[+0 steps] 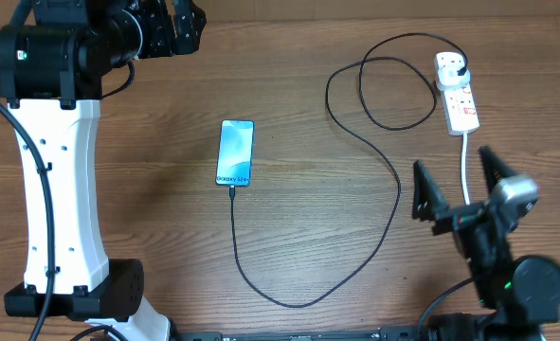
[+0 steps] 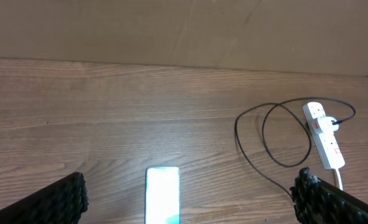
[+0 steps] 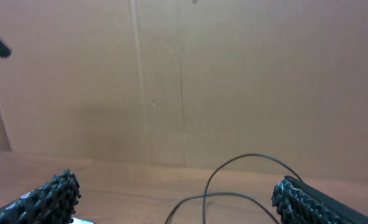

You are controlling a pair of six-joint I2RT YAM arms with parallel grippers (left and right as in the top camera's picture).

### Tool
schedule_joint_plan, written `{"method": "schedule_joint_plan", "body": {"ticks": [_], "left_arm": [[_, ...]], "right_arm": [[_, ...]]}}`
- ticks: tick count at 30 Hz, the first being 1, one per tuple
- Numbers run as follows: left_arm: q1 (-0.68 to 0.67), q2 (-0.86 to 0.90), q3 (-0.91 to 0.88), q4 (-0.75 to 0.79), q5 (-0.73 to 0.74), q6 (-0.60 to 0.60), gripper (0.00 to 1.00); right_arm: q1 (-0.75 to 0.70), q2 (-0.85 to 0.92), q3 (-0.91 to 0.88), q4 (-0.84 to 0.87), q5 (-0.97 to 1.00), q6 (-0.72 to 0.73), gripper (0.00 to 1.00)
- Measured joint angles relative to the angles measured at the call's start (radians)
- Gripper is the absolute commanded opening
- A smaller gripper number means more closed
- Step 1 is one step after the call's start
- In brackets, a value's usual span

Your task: Plug charger to phone and switch on socket

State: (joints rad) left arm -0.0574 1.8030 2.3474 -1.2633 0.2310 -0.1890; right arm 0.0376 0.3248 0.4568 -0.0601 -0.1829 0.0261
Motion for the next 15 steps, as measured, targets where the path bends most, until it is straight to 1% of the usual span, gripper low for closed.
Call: {"method": "schedule_joint_plan", "body": {"ticks": [4,7,11,15], "left_arm": [[0.0,0.0,0.0,0.0,0.0,0.0,1.0],[0.0,0.0,0.0,0.0,0.0,0.0,1.0],[0.0,0.0,0.0,0.0,0.0,0.0,1.0],[0.0,0.0,0.0,0.0,0.0,0.0,1.0]], "right_arm": [[0.024,-0.127,-0.201,0.13,0.019,0.0,1.0],[0.039,-0.203,-0.31,0.168,0.037,0.0,1.0],[0.043,-0.27,-0.397,0.18,0.05,0.0,1.0],[0.043,-0.292,-0.431,0.18,0.057,-0.001,1.0]]}}
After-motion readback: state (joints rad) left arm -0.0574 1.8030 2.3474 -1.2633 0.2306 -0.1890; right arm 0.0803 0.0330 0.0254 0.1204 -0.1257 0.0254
